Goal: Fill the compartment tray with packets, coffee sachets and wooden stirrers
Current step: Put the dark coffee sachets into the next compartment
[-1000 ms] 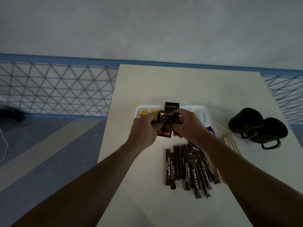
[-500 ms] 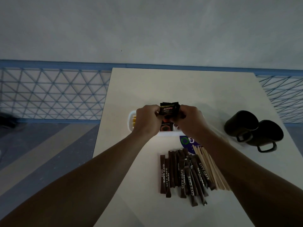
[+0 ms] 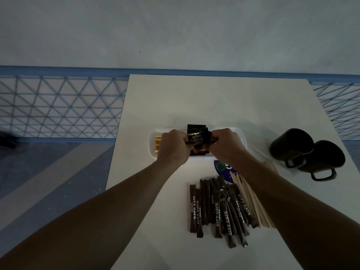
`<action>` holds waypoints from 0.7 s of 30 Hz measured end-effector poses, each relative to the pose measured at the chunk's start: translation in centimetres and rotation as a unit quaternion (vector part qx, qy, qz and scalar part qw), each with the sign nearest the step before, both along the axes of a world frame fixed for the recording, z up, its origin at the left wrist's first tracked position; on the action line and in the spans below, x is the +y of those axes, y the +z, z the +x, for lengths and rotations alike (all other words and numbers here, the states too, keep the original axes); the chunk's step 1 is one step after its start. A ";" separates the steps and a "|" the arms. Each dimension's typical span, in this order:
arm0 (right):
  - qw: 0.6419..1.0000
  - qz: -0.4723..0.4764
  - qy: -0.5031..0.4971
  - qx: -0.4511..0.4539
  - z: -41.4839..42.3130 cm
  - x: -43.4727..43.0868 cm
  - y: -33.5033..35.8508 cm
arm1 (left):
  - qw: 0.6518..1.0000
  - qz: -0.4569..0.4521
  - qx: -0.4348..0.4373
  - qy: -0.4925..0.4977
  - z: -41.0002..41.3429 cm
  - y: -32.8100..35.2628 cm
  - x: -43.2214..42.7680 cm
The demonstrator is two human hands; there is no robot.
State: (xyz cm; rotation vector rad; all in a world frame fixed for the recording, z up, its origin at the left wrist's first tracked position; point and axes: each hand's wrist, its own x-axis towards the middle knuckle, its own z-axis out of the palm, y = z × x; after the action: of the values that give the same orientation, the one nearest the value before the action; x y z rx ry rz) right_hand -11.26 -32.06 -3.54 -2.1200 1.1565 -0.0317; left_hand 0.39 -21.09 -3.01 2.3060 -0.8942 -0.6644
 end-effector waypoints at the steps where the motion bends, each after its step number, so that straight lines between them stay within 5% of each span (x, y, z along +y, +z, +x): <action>1: 1.000 0.001 0.001 0.003 0.0 0.0 0.1 | 1.000 0.005 -0.001 -0.003 0.1 0.1 -0.1; 21: 0.998 0.017 -0.037 0.043 0.7 0.3 0.3 | 1.000 0.019 -0.004 0.006 0.4 -0.3 -0.9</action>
State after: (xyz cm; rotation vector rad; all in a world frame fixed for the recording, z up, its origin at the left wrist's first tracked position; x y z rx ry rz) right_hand -10.55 -31.74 -3.23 -2.0657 1.2769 0.0463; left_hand 0.81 -21.99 -3.33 2.3473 -0.8780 -0.6727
